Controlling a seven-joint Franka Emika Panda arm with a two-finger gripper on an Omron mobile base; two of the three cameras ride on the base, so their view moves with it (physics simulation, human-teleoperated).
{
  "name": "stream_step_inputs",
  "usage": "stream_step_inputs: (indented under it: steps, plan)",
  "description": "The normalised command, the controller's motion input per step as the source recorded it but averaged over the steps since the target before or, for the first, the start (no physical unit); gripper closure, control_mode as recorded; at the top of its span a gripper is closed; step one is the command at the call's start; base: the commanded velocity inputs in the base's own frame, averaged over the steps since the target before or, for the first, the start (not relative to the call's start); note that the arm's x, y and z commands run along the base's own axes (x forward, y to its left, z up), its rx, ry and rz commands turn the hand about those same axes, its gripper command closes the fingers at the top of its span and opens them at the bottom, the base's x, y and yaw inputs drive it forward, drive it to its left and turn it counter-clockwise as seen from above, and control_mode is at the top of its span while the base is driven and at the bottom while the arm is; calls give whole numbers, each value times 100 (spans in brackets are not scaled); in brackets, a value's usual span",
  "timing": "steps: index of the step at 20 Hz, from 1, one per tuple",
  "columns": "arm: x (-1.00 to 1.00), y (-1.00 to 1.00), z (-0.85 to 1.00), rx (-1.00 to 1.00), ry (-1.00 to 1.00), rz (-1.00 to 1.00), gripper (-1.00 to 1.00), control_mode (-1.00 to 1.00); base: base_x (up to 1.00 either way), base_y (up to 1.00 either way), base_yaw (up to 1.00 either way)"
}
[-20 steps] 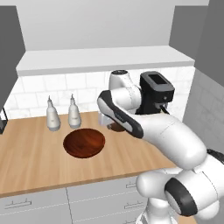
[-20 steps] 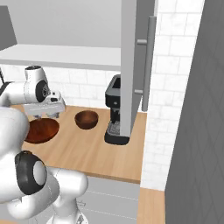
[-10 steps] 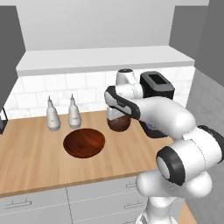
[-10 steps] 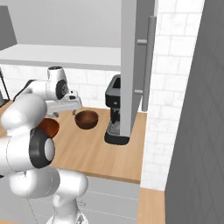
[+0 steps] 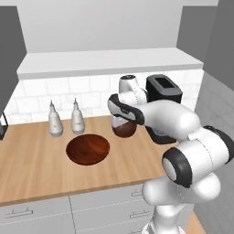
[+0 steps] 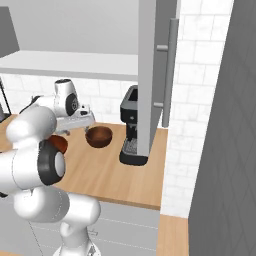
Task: Pick up the bowls on the counter and stack them on top of one another in the open cabinet. Place the smaller bowl on top of the larger bowl.
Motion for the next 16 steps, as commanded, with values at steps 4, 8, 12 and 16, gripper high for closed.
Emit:
stream_step_inputs:
  steps: [4,8,12,16]
  plan:
    - [0,0,-58,-13,-15,0,-100,-100,0,0,0]
    - [11,0,-36,-5,-17,0,-100,-100,0,0,0]
    - [35,0,-15,0,-9,0,-100,-100,0,0,0]
    - [34,0,-12,-1,-3,0,-100,-100,0,0,0]
